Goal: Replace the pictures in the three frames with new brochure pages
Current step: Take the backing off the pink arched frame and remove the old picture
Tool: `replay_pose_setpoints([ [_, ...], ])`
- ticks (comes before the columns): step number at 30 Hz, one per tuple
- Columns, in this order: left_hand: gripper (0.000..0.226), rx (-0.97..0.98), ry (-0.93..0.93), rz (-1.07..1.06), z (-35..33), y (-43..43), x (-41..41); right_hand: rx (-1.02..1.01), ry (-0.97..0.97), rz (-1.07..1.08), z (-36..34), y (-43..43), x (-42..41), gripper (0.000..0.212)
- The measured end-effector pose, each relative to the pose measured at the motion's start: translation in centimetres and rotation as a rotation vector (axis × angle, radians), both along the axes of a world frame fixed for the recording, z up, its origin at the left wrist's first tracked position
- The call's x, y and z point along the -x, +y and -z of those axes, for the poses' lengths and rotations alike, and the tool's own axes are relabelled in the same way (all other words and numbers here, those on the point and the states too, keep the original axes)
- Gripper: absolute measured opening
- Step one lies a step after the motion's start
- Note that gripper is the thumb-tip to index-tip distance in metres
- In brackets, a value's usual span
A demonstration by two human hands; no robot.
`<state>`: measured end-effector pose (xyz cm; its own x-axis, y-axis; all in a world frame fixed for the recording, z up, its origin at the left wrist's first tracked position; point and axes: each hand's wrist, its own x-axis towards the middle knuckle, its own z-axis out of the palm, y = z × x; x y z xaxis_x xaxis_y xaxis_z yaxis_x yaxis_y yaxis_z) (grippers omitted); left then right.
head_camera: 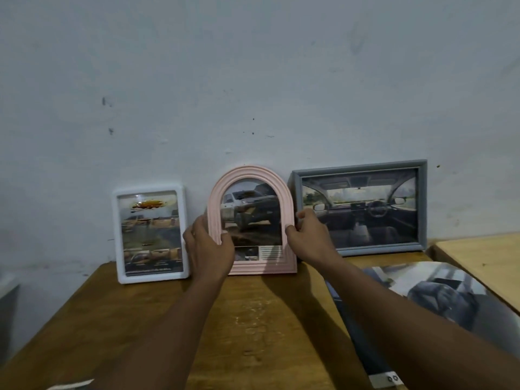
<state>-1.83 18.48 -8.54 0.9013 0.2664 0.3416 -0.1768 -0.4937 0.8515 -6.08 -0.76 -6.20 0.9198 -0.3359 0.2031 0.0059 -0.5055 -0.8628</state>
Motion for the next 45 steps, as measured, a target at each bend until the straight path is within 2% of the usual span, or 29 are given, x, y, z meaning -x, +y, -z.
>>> replay_pose_setpoints([
  [3, 0.062, 0.156, 0.111, 0.132, 1.1, 1.2, -1.0, -0.020, 0.028, 0.048, 0.6, 1.0, -0.7, 0.029],
  [8, 0.071, 0.117, 0.083, 0.222, 1.4, 1.8, -0.5, -0.058, -0.018, 0.116, 0.4, 1.0, -0.6, 0.014],
  [10, 0.069, 0.115, 0.083, 0.228, 1.2, 2.3, 0.0, -0.081, -0.037, 0.091, 0.1, 0.7, 0.2, 0.007],
  [13, 0.059, 0.056, 0.138, 0.267, 0.5, 3.2, 1.6, -0.094, -0.037, 0.030, -0.8, 0.2, 2.1, 0.010],
  [16, 0.048, 0.096, 0.255, 0.331, -0.1, 3.6, 4.1, -0.110, -0.013, -0.039, -2.1, -0.3, 4.7, 0.011],
  [19, 0.042, 0.116, 0.451, 0.398, -0.5, 4.0, 6.3, -0.104, 0.002, -0.079, -4.1, -0.7, 7.5, 0.020],
  [22, 0.053, 0.144, 0.629, 0.490, -0.8, 4.0, 9.0, -0.073, -0.004, -0.115, -6.8, -0.6, 10.2, 0.026],
  [25, 0.067, 0.125, 0.729, 0.612, -1.0, 3.4, 11.4, 0.060, 0.032, -0.101, -9.3, 0.0, 12.2, 0.029],
  [29, 0.076, 0.093, 0.665, 0.604, -3.0, 3.1, 12.4, 0.190, 0.116, -0.134, -10.5, 2.7, 13.7, 0.030],
  [33, 0.074, 0.319, 0.639, 0.619, -6.0, 3.7, 12.9, 0.034, 0.167, -0.312, -9.8, 6.6, 14.5, 0.028],
  [35, 0.071, 0.331, 0.635, 0.608, -6.5, 4.3, 13.3, 0.025, 0.188, -0.338, -8.8, 7.8, 14.4, 0.027],
  [41, 0.055, 0.250, 0.682, 0.506, -3.0, 7.1, 13.1, 0.387, 0.178, -0.175, -2.9, 6.1, 12.8, 0.022],
  [45, 0.050, 0.197, 0.703, 0.492, -0.8, 8.0, 13.3, 0.538, 0.245, -0.061, 2.0, 4.8, 12.4, 0.038],
])
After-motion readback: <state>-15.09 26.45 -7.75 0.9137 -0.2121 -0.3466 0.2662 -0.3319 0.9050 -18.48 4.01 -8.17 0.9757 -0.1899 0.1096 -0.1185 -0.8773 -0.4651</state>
